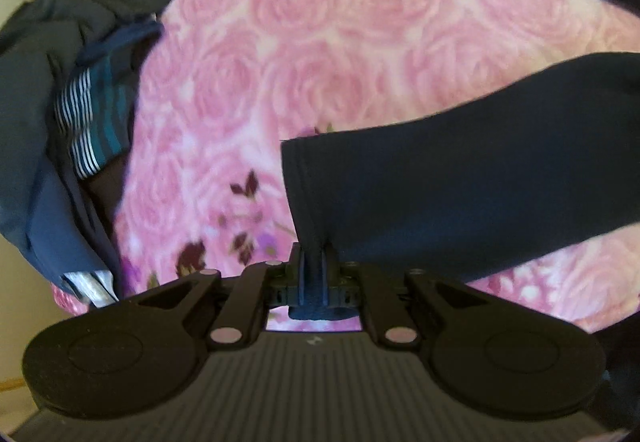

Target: Fold clothes

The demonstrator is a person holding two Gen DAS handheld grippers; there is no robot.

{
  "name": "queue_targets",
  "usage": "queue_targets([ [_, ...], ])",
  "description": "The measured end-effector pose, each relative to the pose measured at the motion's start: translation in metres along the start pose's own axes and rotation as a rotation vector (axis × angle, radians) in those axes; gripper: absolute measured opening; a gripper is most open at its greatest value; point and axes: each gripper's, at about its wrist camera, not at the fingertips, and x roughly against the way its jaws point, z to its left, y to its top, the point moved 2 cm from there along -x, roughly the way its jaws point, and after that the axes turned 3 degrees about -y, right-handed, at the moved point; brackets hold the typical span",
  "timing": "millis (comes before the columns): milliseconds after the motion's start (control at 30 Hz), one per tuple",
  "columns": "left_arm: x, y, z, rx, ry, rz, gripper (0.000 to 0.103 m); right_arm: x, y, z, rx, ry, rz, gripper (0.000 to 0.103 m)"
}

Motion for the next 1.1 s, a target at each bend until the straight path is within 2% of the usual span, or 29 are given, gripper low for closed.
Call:
queue_targets([
  [100,0.004,0.002,0.006,0.001,0.022,-0.028,0.017,0.011,0.006,0.023,0.064,-0.072,-0.020,0.009],
  [133,0.007,0.008,0.012,0.010,0.022,-0.045,0.018,0.015,0.008,0.031,0.095,-0.098,-0.033,0.025],
  [167,0.009,0.013,0.018,0.019,0.022,-0.061,0.024,0.020,0.010,0.041,0.121,-0.125,-0.053,0.049],
  [200,0.011,0.019,0.025,0.028,0.022,-0.078,0.028,0.027,0.011,0.049,0.131,-0.140,-0.079,0.062],
  [233,0.013,0.026,0.031,0.035,0.022,-0.097,0.029,0.034,0.011,0.058,0.136,-0.147,-0.108,0.069],
  [367,0.006,0.090,0.040,0.007,-0.025,-0.213,0.037,0.054,0.003,0.104,0.152,-0.128,-0.159,0.069],
  [533,-0.023,0.202,0.008,-0.051,-0.160,-0.353,0.050,0.057,-0.025,0.178,0.192,-0.058,-0.129,0.069],
  [667,-0.055,0.281,-0.030,-0.112,-0.265,-0.401,0.051,0.054,-0.052,0.236,0.204,-0.032,-0.087,0.069],
  [767,-0.081,0.320,-0.054,-0.148,-0.290,-0.409,0.049,0.048,-0.068,0.264,0.220,-0.027,-0.059,0.069],
  [833,-0.095,0.332,-0.056,-0.178,-0.276,-0.410,0.039,0.044,-0.073,0.276,0.229,-0.031,-0.042,0.069],
  [900,-0.094,0.331,-0.051,-0.213,-0.231,-0.447,0.006,0.041,-0.076,0.285,0.235,-0.036,-0.026,0.069],
  [1000,-0.068,0.308,-0.019,-0.113,-0.206,-0.508,0.006,0.040,-0.075,0.296,0.237,-0.039,-0.017,0.069],
  [1100,-0.041,0.256,0.026,0.034,-0.264,-0.522,0.007,0.044,-0.068,0.308,0.236,-0.032,-0.027,0.069],
])
